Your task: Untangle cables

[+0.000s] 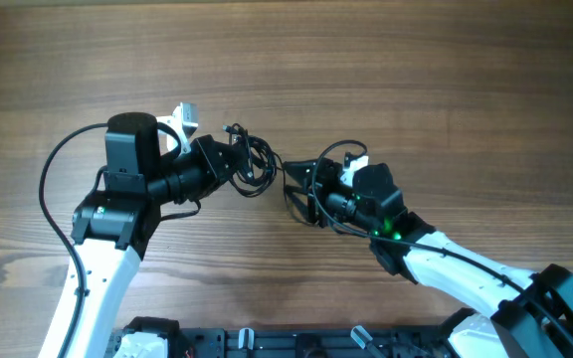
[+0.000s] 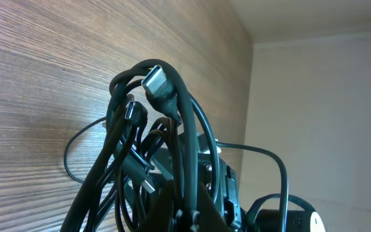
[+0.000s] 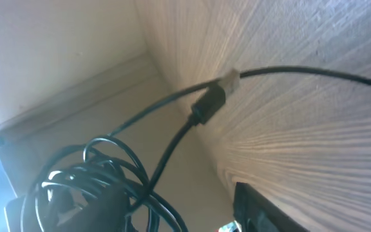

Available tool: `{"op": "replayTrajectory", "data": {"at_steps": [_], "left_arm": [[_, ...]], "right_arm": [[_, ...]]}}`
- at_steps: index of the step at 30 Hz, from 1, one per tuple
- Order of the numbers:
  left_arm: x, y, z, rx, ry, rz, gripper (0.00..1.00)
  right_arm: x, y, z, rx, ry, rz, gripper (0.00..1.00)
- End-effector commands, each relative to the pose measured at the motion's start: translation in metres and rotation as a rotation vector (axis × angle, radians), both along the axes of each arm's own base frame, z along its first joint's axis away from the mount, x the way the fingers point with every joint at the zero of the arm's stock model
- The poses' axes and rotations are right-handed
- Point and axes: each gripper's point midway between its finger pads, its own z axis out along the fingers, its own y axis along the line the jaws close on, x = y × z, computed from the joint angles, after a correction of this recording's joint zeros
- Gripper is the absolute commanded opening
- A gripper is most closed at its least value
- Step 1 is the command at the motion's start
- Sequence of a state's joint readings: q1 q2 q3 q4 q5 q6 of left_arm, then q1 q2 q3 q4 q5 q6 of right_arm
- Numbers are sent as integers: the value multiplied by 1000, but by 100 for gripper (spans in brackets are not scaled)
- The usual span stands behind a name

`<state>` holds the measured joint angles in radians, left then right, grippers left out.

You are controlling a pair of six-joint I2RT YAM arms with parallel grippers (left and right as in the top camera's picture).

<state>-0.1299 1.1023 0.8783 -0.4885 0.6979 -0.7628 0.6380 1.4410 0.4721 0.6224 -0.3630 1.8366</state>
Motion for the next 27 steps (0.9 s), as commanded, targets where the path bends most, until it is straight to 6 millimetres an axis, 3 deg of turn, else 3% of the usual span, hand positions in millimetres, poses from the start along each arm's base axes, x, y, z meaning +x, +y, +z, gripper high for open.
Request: {"op": "replayTrajectory", "data": {"at_steps": [1,3,5,7,9,10,11,12,15,17,18,20,27], "left_arm": [[-2,-6,13,-19,-29,-23,4],[-3,-8,13,-19,-29,-32,4],[-4,-10,13,-19,-29,-38,4],[-4,-10,13,-19,-29,-37,4],[-4,-10,13,-19,-28,-38,4],[-5,-10,12,-19,-24,-37,4],[-5,-10,11,-18,-19,-38,4],[-7,-9,10,-17,-8,-37,4],[-8,-9,8,-15,1,-37,4],[-8,-9,8,-17,3,-35,4],[-8,-9,8,-18,4,-35,4],[-8,-9,8,-18,4,-35,4],[-6,-9,9,-39,30,-9,4]], "right_arm": [[4,1,-1,1,13,-48,44],[5,0,-2,-4,10,-57,32],[5,0,-2,-12,-1,-58,13],[9,-3,-2,-45,-47,-64,4],[14,-7,-3,-88,-96,-87,4],[15,-7,-3,-83,-92,-90,9],[14,-7,-2,-79,-92,-87,24],[13,-6,-1,-70,-88,-82,50],[6,0,0,-27,-37,-48,67],[5,1,0,-13,-17,-47,67],[5,1,0,-1,0,-53,57],[4,2,0,23,38,-66,50],[-6,12,0,102,166,-83,43]]}}
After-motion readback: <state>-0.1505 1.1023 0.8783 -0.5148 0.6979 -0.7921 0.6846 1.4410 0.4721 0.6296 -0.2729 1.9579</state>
